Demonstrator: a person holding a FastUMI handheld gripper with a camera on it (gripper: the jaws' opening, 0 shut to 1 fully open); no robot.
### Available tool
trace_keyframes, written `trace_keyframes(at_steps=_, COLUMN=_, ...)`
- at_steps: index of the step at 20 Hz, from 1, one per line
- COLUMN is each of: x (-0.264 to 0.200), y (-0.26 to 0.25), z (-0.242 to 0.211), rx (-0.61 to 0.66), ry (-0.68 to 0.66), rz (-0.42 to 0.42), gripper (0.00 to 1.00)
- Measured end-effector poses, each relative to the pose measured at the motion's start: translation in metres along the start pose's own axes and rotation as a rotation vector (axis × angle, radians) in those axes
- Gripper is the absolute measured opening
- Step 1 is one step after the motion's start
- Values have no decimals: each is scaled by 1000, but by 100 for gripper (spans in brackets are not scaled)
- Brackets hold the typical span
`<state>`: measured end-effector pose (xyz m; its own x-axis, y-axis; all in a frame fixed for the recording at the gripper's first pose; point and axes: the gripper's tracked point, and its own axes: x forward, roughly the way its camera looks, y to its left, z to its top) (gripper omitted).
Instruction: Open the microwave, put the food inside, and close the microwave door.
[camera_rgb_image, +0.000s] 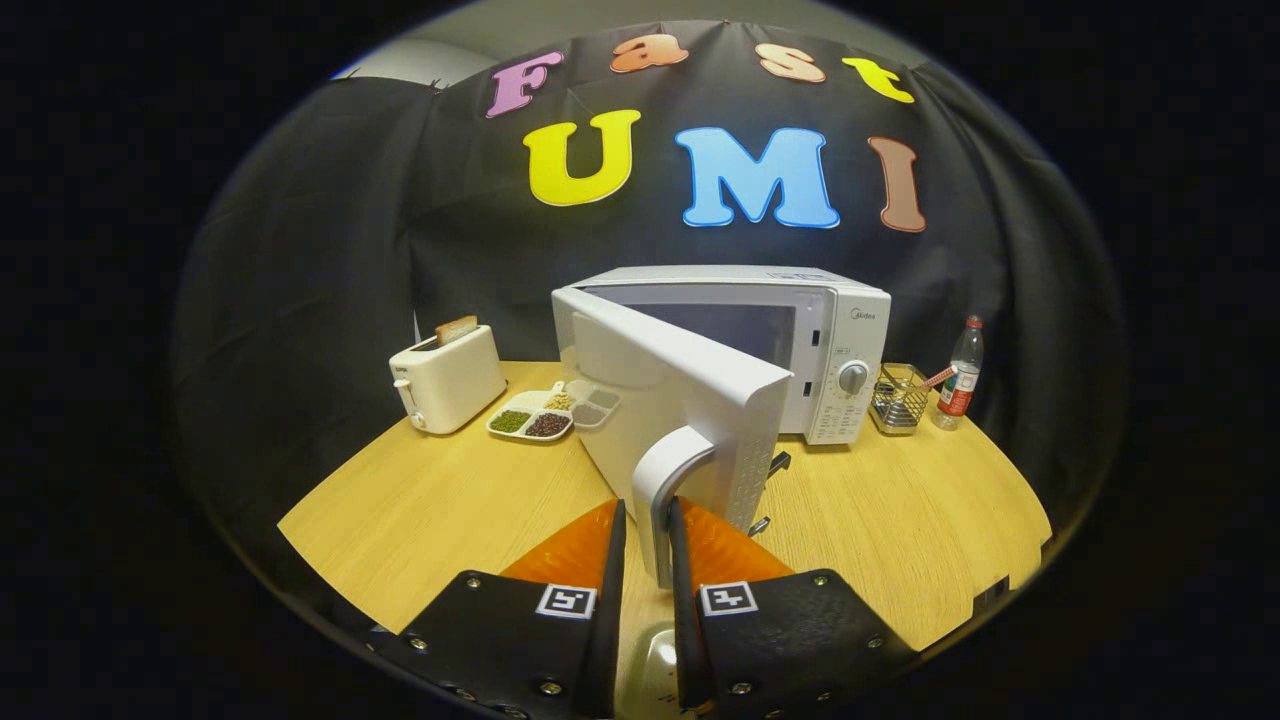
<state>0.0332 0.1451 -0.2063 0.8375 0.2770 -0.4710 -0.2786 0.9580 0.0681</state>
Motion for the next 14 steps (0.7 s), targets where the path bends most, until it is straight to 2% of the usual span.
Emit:
trace_keyframes(at_steps=10, x=-21, y=49, z=-8, rx=-24, ry=-21, rz=-6, gripper=25)
trace_keyframes(at_steps=14, x=-28, y=83, z=-13, rx=-50, ry=-19, rz=52, gripper=25)
